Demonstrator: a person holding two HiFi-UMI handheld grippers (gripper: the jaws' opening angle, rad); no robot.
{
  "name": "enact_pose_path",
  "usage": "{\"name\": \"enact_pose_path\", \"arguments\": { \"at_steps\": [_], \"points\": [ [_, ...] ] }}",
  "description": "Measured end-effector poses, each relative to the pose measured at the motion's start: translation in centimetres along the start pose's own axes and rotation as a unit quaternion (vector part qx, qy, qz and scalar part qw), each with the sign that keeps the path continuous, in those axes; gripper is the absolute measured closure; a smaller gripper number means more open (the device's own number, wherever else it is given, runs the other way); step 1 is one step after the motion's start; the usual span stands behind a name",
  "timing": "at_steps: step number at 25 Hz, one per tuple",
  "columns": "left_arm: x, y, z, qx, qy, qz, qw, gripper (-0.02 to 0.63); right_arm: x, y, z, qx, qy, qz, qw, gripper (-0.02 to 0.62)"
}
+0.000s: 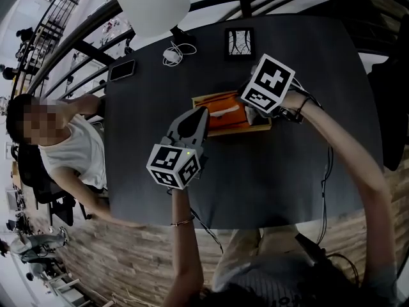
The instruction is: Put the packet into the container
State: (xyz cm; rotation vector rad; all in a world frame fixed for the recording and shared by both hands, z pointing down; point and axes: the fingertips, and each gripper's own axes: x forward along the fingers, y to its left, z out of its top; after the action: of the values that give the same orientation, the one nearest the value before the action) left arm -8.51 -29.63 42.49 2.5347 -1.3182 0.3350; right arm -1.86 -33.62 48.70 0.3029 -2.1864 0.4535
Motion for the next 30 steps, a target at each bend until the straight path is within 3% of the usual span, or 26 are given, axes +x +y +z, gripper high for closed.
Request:
{"name": "enact_pose_path", "arguments": {
  "at_steps": [6,11,21,27,30],
  "points": [
    [-0.1,-0.5,-0.1,-0.003,0.000,-0.003,1.0000,0.598,0.6,0.1,-1.3,-0.072,0.040,-0.050,0.995,0.528],
    [-0.1,-0.6,-0.5,-0.005,0.003,-0.003,1.0000,0.598,0.8,0.0,-1.6,-0.075,0.035,-0.058,0.995,0.494],
    [-0.3,-0.5,0.2,-0.008,-0.010,0.002,0.9999,0.598,-0.9,0.8,0.1,0.005,-0.060,-0.039,0.997,0.494],
    [-0.5,-1.0,0.7,-0.008,-0.021,-0.002,0.9997,0.598,-2.3,2.5,1.2,0.024,-0.105,-0.026,0.994,0.500],
    [-0.9,-1.6,1.2,-0.007,-0.027,-0.004,0.9996,0.598,-3.2,3.5,1.7,0.023,-0.127,-0.035,0.991,0.555]
  ]
}}
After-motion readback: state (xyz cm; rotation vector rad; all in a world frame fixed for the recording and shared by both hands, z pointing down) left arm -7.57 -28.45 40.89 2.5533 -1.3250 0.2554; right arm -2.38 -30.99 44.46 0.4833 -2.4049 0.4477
